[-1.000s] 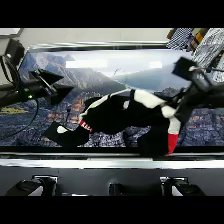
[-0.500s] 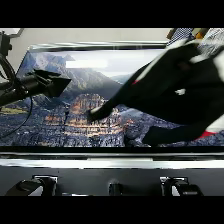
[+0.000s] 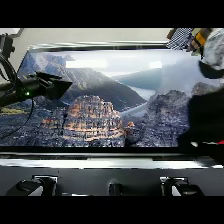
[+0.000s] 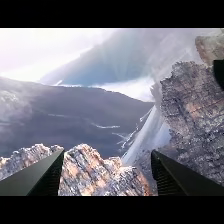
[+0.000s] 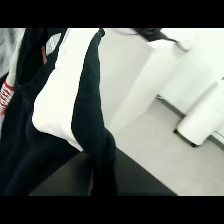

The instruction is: Fold the clothes and pants, and hang the long-sleeved shirts on hangers.

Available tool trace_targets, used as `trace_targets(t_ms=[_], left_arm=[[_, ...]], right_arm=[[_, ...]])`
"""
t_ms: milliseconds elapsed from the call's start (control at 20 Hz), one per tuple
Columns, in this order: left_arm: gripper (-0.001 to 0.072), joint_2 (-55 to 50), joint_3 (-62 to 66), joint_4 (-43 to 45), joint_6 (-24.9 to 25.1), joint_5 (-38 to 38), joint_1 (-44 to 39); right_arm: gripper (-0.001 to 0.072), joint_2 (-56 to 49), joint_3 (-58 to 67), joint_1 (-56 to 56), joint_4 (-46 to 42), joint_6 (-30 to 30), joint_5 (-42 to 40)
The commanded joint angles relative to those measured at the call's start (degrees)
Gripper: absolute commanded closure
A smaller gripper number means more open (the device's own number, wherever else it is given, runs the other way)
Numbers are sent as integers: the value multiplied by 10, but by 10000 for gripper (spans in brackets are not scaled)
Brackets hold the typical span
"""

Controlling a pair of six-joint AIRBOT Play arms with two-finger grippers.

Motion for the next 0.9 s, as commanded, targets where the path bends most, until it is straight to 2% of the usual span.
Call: trace_targets(t_ms=[0, 250, 350, 700, 850], left_arm=[[90, 0, 0, 0, 0, -7, 0], [90, 0, 0, 0, 0, -7, 0], [89, -1, 0, 0, 0, -7, 0], [90, -1, 0, 0, 0, -7, 0], [90, -2, 0, 0, 0, -7, 0]], right_arm=[[679, -81, 89, -1, -107, 66, -14], [679, -180, 218, -145, -24, 98, -76], [679, -191, 245, -188, -17, 131, -106], [679, -209, 247, -318, -2, 196, -157], [679, -214, 247, -381, 37, 201, -189]])
